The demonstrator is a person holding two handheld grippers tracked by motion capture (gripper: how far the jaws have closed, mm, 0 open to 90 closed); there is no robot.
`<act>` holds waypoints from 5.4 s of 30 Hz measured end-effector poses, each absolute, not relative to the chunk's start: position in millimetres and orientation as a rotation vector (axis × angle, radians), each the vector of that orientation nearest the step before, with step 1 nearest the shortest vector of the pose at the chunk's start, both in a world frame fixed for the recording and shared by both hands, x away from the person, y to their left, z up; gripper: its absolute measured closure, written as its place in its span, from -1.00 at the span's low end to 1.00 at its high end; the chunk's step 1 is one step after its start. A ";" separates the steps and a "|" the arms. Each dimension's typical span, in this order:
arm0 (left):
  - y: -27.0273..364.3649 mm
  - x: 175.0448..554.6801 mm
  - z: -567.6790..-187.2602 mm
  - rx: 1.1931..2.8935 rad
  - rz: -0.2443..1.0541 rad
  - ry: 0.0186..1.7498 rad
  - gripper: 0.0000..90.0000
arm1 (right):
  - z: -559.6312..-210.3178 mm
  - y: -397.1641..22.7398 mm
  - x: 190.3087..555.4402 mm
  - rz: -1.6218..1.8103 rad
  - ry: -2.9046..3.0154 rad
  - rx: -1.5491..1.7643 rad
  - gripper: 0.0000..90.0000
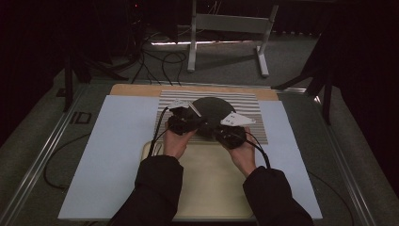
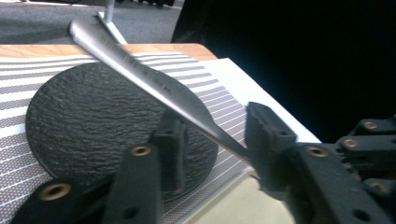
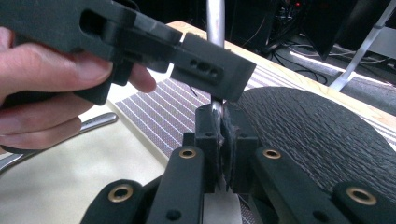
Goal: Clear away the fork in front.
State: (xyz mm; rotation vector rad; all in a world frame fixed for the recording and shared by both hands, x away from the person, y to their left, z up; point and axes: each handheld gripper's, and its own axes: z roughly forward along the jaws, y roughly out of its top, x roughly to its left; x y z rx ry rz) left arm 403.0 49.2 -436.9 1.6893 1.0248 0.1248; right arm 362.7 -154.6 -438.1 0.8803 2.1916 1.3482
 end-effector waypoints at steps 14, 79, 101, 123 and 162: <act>44.0 397.5 -433.5 1.704 0.132 0.941 0.95 | -439.7 -150.9 366.7 1.353 2.185 0.891 1.00; 84.2 390.0 -407.6 1.736 0.208 0.985 0.95 | -450.1 -227.2 366.9 1.287 2.074 1.123 -0.79; 113.6 380.1 -406.5 1.755 0.211 1.017 0.95 | -457.4 -275.5 337.7 1.291 1.961 1.151 -0.78; 135.8 372.4 -414.6 1.776 0.178 1.050 0.94 | -474.4 -290.3 306.5 1.255 1.953 1.156 -0.79; 159.5 358.5 -456.1 1.847 -0.033 1.124 0.94 | -481.2 -292.6 300.7 1.248 1.941 1.166 -0.79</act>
